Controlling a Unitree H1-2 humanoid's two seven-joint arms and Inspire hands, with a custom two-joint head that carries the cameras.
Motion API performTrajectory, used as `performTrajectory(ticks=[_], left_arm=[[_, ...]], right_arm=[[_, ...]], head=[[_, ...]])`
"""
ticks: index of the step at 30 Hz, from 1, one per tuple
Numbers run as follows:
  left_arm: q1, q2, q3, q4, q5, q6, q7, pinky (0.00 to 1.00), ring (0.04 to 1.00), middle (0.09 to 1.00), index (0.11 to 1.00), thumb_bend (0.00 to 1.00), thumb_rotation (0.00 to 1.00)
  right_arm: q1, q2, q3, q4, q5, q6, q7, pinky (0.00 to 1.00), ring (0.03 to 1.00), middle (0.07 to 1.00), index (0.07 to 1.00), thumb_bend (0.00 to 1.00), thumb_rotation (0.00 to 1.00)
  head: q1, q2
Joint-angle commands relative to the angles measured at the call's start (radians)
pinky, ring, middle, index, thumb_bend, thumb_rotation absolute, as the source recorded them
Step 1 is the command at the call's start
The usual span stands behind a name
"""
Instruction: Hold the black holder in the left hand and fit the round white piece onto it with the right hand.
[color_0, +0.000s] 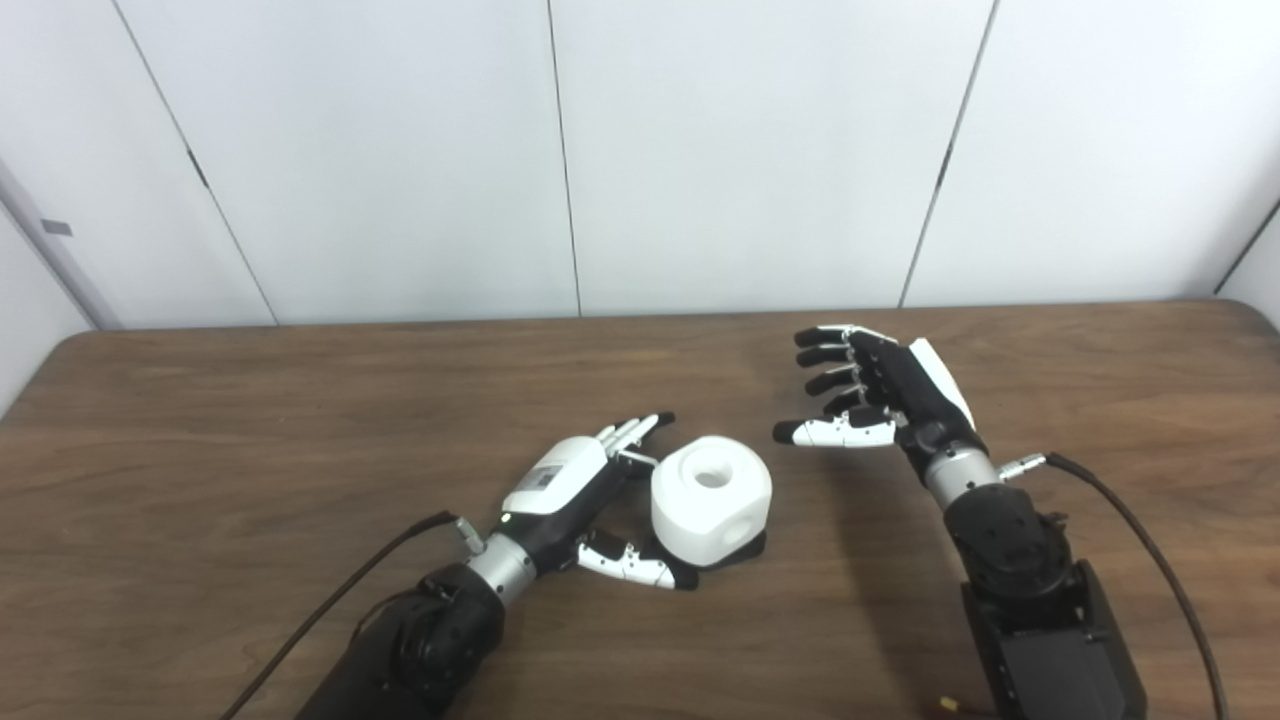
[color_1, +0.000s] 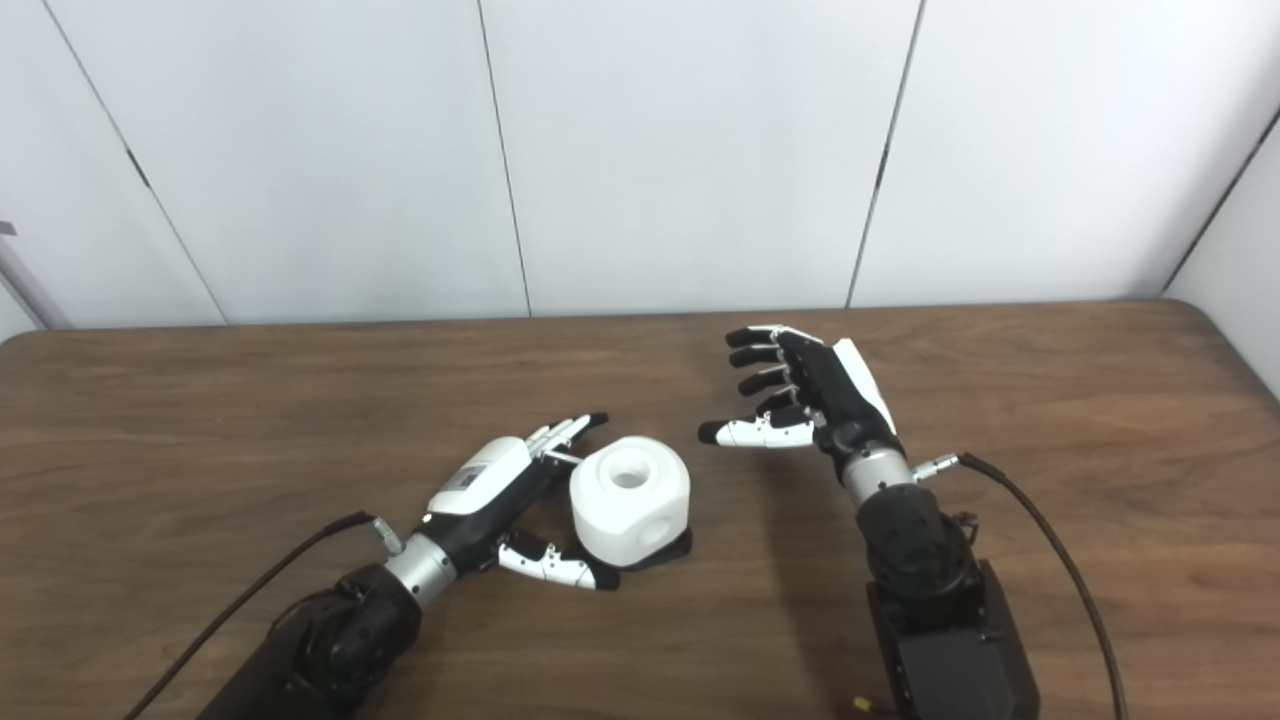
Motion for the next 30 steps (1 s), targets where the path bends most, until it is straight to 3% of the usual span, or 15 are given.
performTrajectory(ticks=[1,5,11,16,19,30], left_arm=[[0.036,0.035,-0.013,0.012,0.062,0.082,-0.055,0.97,1.000,1.000,0.961,1.00,0.39],[0.038,0.052,-0.006,-0.001,0.088,0.132,-0.056,1.00,1.000,1.000,0.998,1.00,0.39],[0.041,0.078,0.029,0.043,0.093,0.127,-0.009,1.00,1.000,1.000,1.000,1.00,0.37],[0.053,0.094,0.071,0.021,0.086,0.153,0.006,1.00,1.000,1.000,1.000,1.00,0.32],[0.060,0.099,0.097,0.018,0.092,0.142,0.033,0.99,1.000,1.000,1.000,1.00,0.27],[0.077,0.084,0.149,0.032,0.095,0.119,0.118,0.98,1.000,1.000,0.989,1.00,0.25]], right_arm=[[-0.030,-0.016,-0.001,-0.026,0.006,-0.039,-0.021,0.50,0.628,0.712,0.726,0.71,0.09],[-0.034,-0.024,0.001,-0.014,0.010,-0.048,-0.017,0.50,0.626,0.711,0.725,0.72,0.11],[-0.037,-0.035,0.007,-0.007,0.020,-0.042,-0.008,0.50,0.623,0.726,0.742,0.73,0.10],[-0.041,-0.045,0.007,0.000,0.028,-0.048,-0.010,0.49,0.618,0.722,0.741,0.74,0.10],[-0.044,-0.051,0.003,0.007,0.042,-0.053,-0.009,0.49,0.620,0.719,0.737,0.75,0.12],[-0.042,-0.080,0.002,0.025,0.074,-0.088,-0.006,0.48,0.614,0.719,0.737,0.74,0.11]], head=[[0.002,0.000],[0.007,-0.004],[0.014,-0.010],[0.036,-0.010],[0.051,-0.013],[0.098,-0.029]])
